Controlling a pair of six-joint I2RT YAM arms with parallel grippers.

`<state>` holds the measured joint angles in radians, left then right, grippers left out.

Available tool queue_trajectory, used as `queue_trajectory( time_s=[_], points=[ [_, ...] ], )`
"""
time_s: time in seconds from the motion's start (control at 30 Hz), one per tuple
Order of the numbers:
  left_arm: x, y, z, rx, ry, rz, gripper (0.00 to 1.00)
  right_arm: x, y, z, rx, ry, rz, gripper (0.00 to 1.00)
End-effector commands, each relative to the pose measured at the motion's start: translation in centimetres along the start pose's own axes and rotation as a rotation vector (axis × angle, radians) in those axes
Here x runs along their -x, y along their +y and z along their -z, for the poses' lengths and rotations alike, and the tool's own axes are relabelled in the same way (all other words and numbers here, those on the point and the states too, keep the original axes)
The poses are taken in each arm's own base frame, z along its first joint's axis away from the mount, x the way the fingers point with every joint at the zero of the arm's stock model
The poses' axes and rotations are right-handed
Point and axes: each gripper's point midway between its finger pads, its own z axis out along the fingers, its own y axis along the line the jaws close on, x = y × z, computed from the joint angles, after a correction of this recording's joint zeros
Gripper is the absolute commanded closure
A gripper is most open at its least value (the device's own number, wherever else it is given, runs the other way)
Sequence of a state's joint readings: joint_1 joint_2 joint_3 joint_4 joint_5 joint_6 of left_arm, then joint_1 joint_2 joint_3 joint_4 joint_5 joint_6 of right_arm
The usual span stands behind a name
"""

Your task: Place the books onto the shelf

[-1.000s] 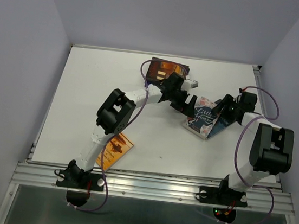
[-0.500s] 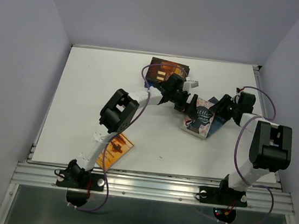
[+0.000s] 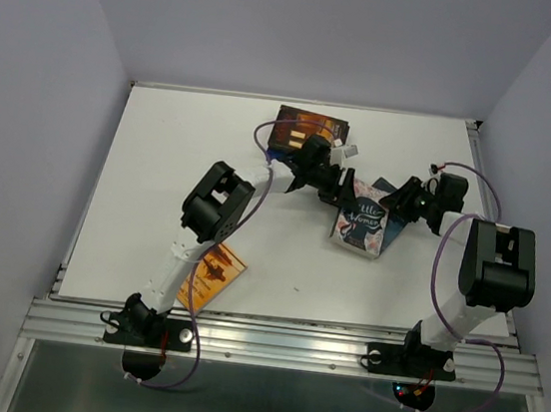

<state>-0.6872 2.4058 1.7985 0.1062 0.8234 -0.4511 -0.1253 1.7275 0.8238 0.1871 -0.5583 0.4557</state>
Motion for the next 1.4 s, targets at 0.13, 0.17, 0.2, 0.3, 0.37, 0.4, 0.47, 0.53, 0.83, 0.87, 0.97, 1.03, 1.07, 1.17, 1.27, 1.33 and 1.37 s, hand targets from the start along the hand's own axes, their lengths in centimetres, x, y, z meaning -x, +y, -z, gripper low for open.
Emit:
queue_trajectory(
  time_s=[0.13, 0.17, 0.2, 0.3, 0.37, 0.4, 0.47, 0.53, 0.83, 0.87, 0.97, 1.03, 1.07, 1.17, 1.27, 1.33, 1.37],
  points=[
    [3.0, -6.3, 2.1, -0.087, -0.102, -0.143, 0.55, -5.9, 2.0, -0.4, 0.062, 0.195, -0.074, 0.61],
    [3.0, -6.2, 2.6, -0.070, -0.106, -0.144, 0.55, -5.9, 1.6, -0.4, 0.041, 0.193, -0.072, 0.61],
    [3.5, -5.6, 3.1, -0.039, -0.123, -0.139, 0.56, -5.7, 0.8, -0.5, -0.009, 0.193, -0.077, 0.61],
    [3.6, -4.3, 4.2, 0.025, -0.137, -0.118, 0.68, -6.0, -0.4, -0.6, -0.072, 0.196, -0.080, 0.60],
    [3.6, -4.2, 4.7, 0.033, -0.135, -0.116, 0.80, -5.9, -0.6, -0.5, -0.089, 0.194, -0.082, 0.59],
    [3.5, -4.1, 4.9, 0.034, -0.131, -0.109, 0.91, -5.7, -0.8, -0.5, -0.105, 0.186, -0.078, 0.56],
    [3.6, -4.7, 5.8, 0.042, -0.136, -0.120, 0.99, -5.5, -1.2, -0.3, -0.141, 0.177, -0.079, 0.54],
    [4.1, -5.8, 6.9, 0.051, -0.155, -0.155, 0.99, -5.1, -2.3, 0.0, -0.218, 0.160, -0.087, 0.53],
    [5.1, -5.0, 10.5, 0.262, -0.190, -0.205, 1.00, -5.5, -4.5, 0.4, -0.342, 0.155, -0.108, 0.46],
    [5.1, -5.0, 10.7, 0.267, -0.193, -0.202, 1.00, -5.1, -5.0, 0.7, -0.364, 0.142, -0.116, 0.45],
    [5.1, -5.6, 11.5, 0.272, -0.207, -0.209, 1.00, -4.7, -5.5, 1.2, -0.399, 0.127, -0.125, 0.44],
    [5.6, -6.7, 12.4, 0.272, -0.229, -0.223, 1.00, -4.8, -5.9, 1.3, -0.421, 0.127, -0.127, 0.44],
    [5.9, -6.9, 12.8, 0.284, -0.248, -0.227, 1.00, -4.9, -5.9, 1.4, -0.423, 0.129, -0.129, 0.44],
    [7.5, -9.4, 14.4, 0.262, -0.317, -0.259, 1.00, -4.8, -5.7, 1.3, -0.411, 0.131, -0.127, 0.44],
    [9.1, -12.3, 15.9, 0.223, -0.379, -0.296, 1.00, -4.6, -5.6, 1.4, -0.410, 0.124, -0.119, 0.44],
    [10.4, -13.8, 16.6, 0.196, -0.432, -0.333, 1.00, -4.3, -5.5, 1.5, -0.412, 0.115, -0.116, 0.44],
    [10.7, -14.3, 16.9, 0.193, -0.449, -0.340, 1.00, -4.3, -5.5, 1.5, -0.415, 0.114, -0.114, 0.44]
  ],
)
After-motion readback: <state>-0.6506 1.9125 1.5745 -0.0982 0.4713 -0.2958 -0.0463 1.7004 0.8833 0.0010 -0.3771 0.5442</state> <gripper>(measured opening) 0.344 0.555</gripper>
